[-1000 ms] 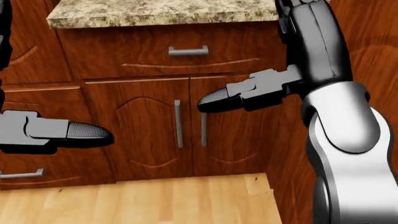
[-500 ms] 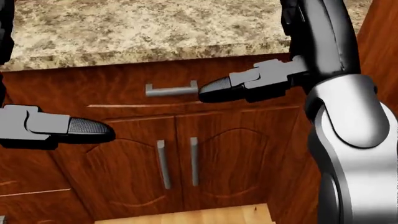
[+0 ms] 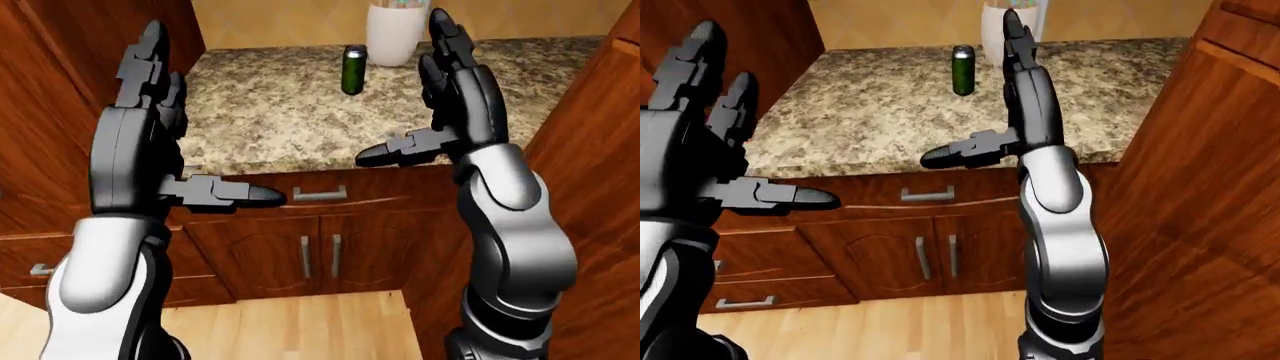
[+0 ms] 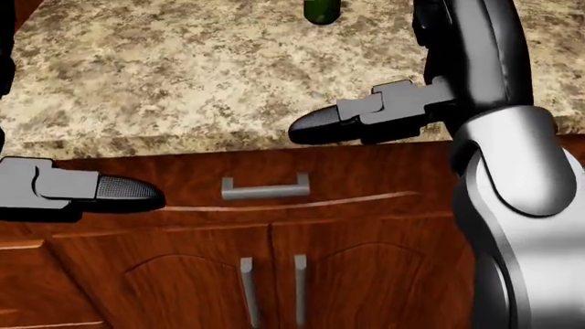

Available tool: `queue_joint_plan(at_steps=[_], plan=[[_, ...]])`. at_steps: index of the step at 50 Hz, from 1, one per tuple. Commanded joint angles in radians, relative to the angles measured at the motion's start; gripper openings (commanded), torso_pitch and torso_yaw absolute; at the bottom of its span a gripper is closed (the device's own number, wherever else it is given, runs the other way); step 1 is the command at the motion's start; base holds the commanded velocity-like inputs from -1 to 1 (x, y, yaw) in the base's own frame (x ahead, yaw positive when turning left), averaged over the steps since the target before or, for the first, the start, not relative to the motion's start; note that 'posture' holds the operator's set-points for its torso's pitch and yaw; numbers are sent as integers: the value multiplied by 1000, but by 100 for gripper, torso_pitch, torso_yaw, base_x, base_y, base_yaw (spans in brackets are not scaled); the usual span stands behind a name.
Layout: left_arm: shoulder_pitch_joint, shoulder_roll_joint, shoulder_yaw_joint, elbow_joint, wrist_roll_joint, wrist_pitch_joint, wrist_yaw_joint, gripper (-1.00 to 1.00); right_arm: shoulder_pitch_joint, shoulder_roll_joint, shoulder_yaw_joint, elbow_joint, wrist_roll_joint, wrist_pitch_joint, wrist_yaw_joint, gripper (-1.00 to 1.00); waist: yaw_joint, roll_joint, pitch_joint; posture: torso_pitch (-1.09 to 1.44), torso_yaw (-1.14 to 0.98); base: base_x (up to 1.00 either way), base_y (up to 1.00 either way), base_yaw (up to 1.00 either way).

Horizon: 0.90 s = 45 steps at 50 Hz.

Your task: Move the drinks to the dining counter.

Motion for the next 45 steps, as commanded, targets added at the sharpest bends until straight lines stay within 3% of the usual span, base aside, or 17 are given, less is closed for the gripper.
queue_joint_plan(at_steps=[1,4,5,6,8,15,16,20,25,29,30,34,39,40,41,42,45], plan=[[-26,13,15,-12,5,-23,5,100,-29,-1,3,-13,0,-15,-5,100,2,0,-29,0,0,0,0,0],[-23,12,15,-15,5,-22,5,100,-31,-3,1,-17,1,-10,-12,100,-10,39,-40,0,0,0,0,0],[-24,13,14,-17,5,-19,4,100,-30,-4,2,-18,0,-8,-13,100,-8,31,-37,0,0,0,0,0],[-25,13,15,-17,5,-19,4,100,-30,-5,2,-18,-1,-8,-13,100,-10,33,-61,0,0,9,0,0],[-23,12,15,-15,5,-22,4,100,-31,-5,2,-21,0,-4,-14,100,-13,35,-36,0,0,20,0,0],[-22,11,13,-17,6,-21,4,100,-32,-6,1,-22,1,-5,-15,100,-7,-20,-21,0,0,28,0,0],[-23,12,12,-17,7,-20,4,100,-31,-8,1,-20,1,-9,-15,100,-6,-4,-28,0,0,29,0,0],[-32,14,10,-18,9,-12,3,100,-35,-11,0,-24,1,-5,-12,100,-8,-26,-29,0,0,29,0,0],[-39,15,7,-20,12,-5,2,100,-36,-12,1,-25,-2,-5,-10,100,-13,10,-12,0,0,27,0,0],[-35,15,7,-19,13,-10,0,100,-36,-13,2,-31,-11,-1,-13,100,-21,81,-41,0,0,6,0,0],[-38,15,8,-20,14,-6,-1,100,-37,-13,1,-34,-11,1,-12,100,-27,44,-29,0,0,0,0,0],[-43,15,4,-18,17,-4,-1,100,-42,-15,-3,-43,-12,8,-13,100,-23,64,-18,0,0,0,0,0],[-48,17,6,-22,18,4,-4,100,-39,-18,-5,-44,-10,7,-15,100,-14,18,1,0,0,0,0,0],[-48,17,8,-22,18,2,-5,100,-38,-18,-3,-44,-12,10,-16,100,-10,-2,-2,0,0,0,0,0],[-46,17,10,-22,18,1,-5,100,-39,-19,-2,-46,-14,13,-17,100,-6,-26,-37,0,0,10,0,0],[-45,17,10,-22,18,0,-5,100,-37,-17,-1,-46,-14,13,-17,100,-12,15,-29,0,0,26,0,0],[-41,15,8,-19,18,-6,-4,100,-37,-16,0,-47,-14,14,-15,100,-16,16,-13,0,0,27,0,0]])
